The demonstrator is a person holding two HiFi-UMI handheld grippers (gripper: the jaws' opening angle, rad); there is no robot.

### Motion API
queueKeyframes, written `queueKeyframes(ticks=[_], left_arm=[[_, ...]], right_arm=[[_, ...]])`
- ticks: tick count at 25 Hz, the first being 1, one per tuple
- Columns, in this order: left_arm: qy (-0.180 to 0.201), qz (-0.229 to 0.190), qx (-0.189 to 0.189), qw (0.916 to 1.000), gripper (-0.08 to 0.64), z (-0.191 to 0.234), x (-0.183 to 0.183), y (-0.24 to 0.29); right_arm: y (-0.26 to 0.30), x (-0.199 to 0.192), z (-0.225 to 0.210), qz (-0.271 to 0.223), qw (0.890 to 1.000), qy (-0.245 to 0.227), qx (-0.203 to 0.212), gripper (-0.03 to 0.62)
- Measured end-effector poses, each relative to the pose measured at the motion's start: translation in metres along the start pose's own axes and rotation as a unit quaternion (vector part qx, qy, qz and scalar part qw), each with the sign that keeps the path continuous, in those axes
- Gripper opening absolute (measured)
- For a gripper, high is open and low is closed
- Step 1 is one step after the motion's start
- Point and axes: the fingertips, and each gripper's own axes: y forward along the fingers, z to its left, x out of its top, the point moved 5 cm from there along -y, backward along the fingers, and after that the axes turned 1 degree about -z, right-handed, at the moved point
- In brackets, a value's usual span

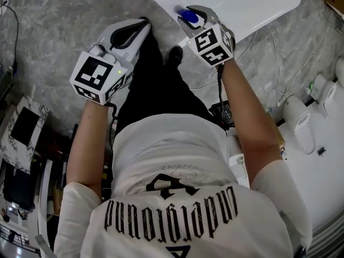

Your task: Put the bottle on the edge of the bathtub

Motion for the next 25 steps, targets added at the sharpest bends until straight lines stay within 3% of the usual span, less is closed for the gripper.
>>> queueKeyframes(ticks=[12,25], left_arm=[[-0.005,-0.003,0.000,1.0000,0.008,-0.004,-0.002,0.000],[0.006,-0.014,0.004,0.9999,0.008,-0.024,0.008,-0.004]], right_arm=[[0.000,0.002,0.004,-0.011,1.000,-0.012,0.012,0.161],[-0.028,0.002,0.005,-0.028,1.000,-0.010,0.005,0.221]])
